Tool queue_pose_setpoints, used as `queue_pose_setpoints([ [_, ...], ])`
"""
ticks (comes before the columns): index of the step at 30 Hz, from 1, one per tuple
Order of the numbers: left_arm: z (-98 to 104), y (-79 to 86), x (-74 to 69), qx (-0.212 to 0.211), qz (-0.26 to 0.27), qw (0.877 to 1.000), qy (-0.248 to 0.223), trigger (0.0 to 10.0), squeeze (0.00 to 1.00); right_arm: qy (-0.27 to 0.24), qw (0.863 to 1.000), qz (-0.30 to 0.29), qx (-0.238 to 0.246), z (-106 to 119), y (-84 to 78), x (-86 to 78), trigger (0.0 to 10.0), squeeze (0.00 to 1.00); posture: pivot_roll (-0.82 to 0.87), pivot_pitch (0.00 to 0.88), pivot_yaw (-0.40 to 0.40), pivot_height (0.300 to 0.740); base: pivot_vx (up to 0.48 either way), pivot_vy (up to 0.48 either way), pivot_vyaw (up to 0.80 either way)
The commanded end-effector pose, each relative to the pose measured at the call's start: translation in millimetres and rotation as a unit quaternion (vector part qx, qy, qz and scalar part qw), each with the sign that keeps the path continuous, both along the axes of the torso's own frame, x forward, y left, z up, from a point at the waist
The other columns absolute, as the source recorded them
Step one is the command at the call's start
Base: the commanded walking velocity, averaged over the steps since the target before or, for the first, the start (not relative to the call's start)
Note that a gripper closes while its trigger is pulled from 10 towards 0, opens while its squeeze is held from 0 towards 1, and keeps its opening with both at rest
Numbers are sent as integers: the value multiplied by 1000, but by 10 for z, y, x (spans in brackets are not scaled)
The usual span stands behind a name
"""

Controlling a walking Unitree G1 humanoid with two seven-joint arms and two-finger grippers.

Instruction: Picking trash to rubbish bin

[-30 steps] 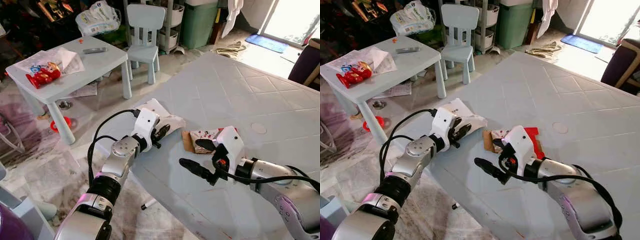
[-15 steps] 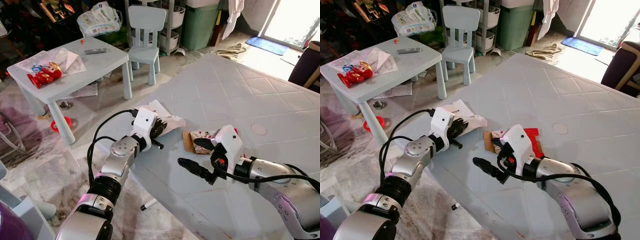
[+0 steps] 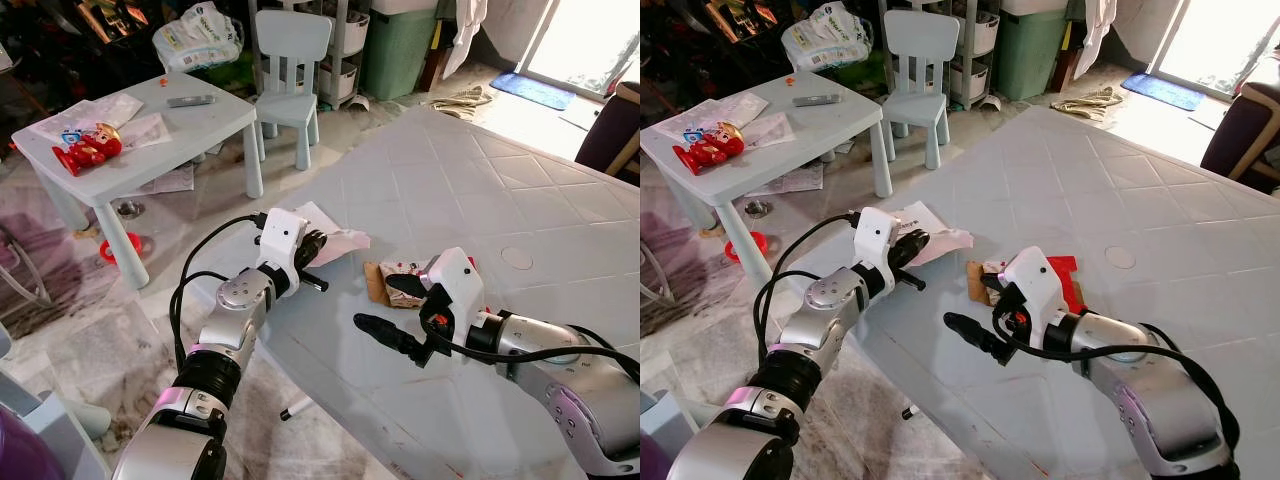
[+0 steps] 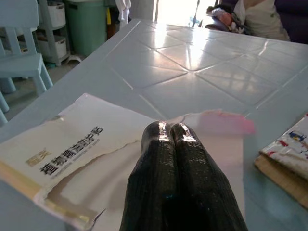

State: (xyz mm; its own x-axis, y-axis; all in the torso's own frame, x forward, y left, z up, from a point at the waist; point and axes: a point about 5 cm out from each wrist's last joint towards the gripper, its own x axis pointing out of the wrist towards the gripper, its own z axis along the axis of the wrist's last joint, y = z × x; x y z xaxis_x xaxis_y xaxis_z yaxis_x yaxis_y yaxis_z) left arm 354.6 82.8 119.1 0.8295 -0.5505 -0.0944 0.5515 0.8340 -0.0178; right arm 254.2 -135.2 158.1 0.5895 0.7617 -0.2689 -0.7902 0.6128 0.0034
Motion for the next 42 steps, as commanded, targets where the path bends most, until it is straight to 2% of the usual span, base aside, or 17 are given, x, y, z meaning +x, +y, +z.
queue_pose_setpoints([
  [1,68,-38,15,-6,-1,1000,-10,0,0,-15,1000,1,-7,41,10,18,10000,0,-50,100,-95,740,0,0,0],
  [10,78,-61,4,-7,-6,1000,-9,0,0,-23,1000,-3,-20,22,-6,32,10000,0,-53,107,-98,740,0,0,0],
  [13,117,-73,6,0,-3,1000,-22,0,0,-24,999,-3,-21,21,-5,35,10000,0,-54,108,-98,740,0,0,0],
  [14,206,-74,28,-9,9,999,-39,10000,667,-27,999,-3,-22,22,-4,38,10000,0,-53,110,-98,740,0,0,0],
  [15,268,-86,34,-25,6,999,-45,10000,1000,-27,999,-3,-22,23,-4,39,10000,0,-53,110,-98,740,0,0,0],
  [20,407,-117,54,-38,2,997,-64,10000,1000,-31,999,1,-26,7,16,41,10000,0,-51,109,-95,740,0,0,0],
  [27,489,-143,35,-39,-14,997,-70,10000,1000,-32,999,1,-28,3,10,30,10000,0,-56,112,-93,740,0,0,0],
  [34,700,-216,-44,-18,-73,992,-102,10000,1000,-34,999,3,-30,-2,8,30,10000,0,-51,113,-94,740,0,0,0],
  [38,719,-226,-57,-13,-83,991,-103,10000,1000,-34,999,5,-31,-5,15,31,10000,0,-51,113,-94,740,0,0,0],
  [42,692,-229,-101,14,-103,990,-97,10000,1000,-34,999,9,-35,-9,13,27,10000,0,-52,112,-95,740,0,0,0],
])
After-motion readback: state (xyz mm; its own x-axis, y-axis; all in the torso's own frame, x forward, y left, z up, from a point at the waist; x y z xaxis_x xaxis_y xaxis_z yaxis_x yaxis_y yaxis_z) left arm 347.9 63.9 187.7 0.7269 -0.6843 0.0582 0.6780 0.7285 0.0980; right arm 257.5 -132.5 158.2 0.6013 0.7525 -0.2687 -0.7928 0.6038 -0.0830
